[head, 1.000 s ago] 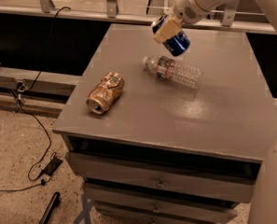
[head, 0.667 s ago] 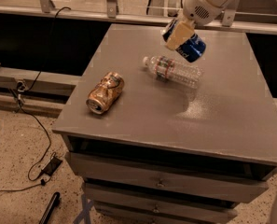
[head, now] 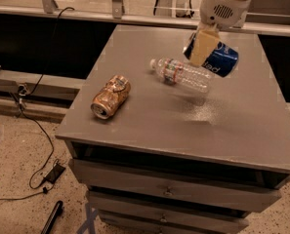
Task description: Knock pepsi can over
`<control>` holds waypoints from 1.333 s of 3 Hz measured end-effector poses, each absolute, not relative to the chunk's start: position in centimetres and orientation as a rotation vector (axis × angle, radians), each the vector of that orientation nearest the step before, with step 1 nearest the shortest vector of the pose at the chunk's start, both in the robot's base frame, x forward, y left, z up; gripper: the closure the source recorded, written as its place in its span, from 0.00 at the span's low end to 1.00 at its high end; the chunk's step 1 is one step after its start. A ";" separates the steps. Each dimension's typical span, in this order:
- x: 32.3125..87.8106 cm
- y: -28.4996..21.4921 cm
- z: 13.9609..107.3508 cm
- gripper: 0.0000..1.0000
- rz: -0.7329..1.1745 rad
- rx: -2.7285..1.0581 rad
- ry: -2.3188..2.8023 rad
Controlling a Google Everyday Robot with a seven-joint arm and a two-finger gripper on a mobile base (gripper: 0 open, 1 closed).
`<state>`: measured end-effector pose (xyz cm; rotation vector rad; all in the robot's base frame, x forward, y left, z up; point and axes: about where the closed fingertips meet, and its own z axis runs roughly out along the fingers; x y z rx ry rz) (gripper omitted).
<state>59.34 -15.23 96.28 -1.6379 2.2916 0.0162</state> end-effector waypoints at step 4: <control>54.1 -12.8 93.2 1.00 -0.218 -1.717 2.373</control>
Offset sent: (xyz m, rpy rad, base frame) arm 0.0008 -0.0080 -0.0181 -0.0691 0.0242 -0.0523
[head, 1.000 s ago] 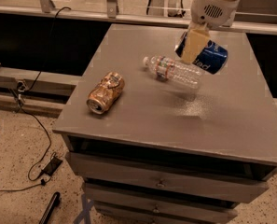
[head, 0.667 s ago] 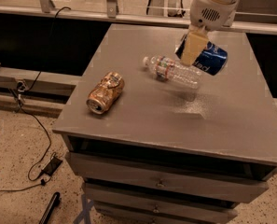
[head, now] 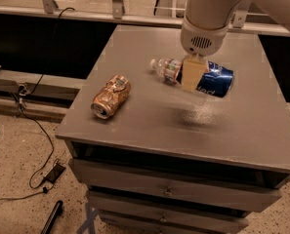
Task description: Knock pepsi can over
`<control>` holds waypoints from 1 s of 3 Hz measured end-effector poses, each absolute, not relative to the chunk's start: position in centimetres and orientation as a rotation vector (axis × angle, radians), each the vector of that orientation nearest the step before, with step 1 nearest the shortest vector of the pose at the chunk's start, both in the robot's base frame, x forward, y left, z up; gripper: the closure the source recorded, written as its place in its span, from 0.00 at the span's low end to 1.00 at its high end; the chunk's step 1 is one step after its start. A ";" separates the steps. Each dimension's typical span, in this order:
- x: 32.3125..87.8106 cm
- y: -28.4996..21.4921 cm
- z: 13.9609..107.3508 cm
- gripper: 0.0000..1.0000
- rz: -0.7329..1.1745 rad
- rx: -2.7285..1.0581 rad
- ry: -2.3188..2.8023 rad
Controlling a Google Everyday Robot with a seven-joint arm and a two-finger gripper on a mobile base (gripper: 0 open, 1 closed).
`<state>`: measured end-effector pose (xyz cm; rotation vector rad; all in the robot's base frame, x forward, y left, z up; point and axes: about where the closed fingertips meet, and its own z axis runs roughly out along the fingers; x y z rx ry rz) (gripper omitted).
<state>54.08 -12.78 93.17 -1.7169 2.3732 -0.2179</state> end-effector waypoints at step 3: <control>49.0 -8.8 85.6 0.82 -0.061 -2.023 2.394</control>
Offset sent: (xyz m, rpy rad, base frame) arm -0.0618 0.0438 -0.0924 -0.0389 0.3191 0.1661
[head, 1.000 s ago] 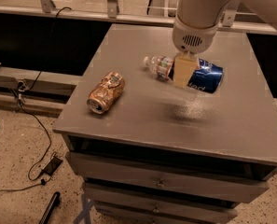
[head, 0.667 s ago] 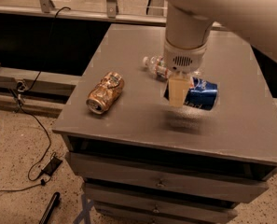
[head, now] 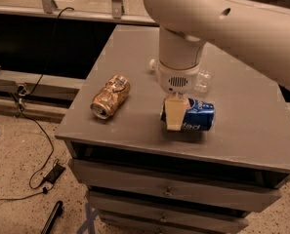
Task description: Knock pepsi can over
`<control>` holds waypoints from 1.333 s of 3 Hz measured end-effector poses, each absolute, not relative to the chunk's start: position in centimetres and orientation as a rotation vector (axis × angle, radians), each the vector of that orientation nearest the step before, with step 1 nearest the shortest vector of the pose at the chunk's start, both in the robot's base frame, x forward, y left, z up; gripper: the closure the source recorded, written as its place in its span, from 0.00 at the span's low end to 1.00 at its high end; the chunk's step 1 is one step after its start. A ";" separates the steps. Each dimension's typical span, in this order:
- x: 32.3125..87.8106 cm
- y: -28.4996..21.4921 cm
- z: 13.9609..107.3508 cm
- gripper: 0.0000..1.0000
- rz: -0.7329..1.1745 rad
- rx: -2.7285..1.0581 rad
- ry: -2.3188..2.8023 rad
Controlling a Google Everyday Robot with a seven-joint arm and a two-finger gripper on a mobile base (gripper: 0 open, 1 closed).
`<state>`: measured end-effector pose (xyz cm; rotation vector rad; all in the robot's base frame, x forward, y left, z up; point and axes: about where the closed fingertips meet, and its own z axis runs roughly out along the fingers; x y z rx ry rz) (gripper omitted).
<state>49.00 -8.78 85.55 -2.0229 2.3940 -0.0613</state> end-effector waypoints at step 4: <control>49.5 -8.4 85.4 0.00 -0.068 -2.007 2.370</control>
Offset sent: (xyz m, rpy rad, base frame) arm 0.0011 0.0013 -0.0006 0.0040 -0.0058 0.0014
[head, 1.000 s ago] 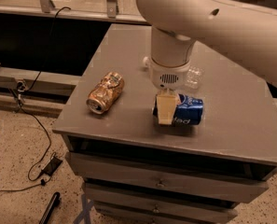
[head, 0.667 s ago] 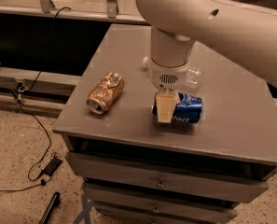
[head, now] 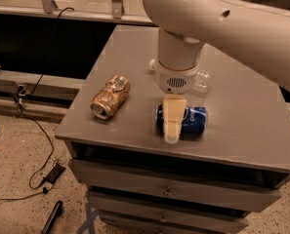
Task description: Knock pepsi can over
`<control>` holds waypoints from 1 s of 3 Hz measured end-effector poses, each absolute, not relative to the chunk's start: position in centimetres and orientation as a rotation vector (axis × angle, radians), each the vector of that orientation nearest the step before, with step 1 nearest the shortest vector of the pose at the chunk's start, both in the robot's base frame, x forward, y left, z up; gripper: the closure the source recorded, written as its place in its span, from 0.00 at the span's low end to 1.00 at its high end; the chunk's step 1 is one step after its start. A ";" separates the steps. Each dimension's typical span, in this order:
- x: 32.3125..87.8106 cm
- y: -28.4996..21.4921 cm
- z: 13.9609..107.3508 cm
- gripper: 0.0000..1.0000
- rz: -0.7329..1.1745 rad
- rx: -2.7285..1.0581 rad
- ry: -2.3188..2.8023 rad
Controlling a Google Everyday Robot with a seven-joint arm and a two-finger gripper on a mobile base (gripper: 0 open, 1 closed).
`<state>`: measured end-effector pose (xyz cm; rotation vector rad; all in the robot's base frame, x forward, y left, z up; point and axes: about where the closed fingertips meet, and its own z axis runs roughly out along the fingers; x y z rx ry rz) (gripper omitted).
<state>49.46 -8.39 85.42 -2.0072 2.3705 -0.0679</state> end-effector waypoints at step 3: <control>49.1 -12.3 86.8 0.00 -0.023 -1.936 2.305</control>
Offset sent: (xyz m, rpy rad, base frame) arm -0.0024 -0.0166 0.0111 0.0527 -0.0214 -0.0024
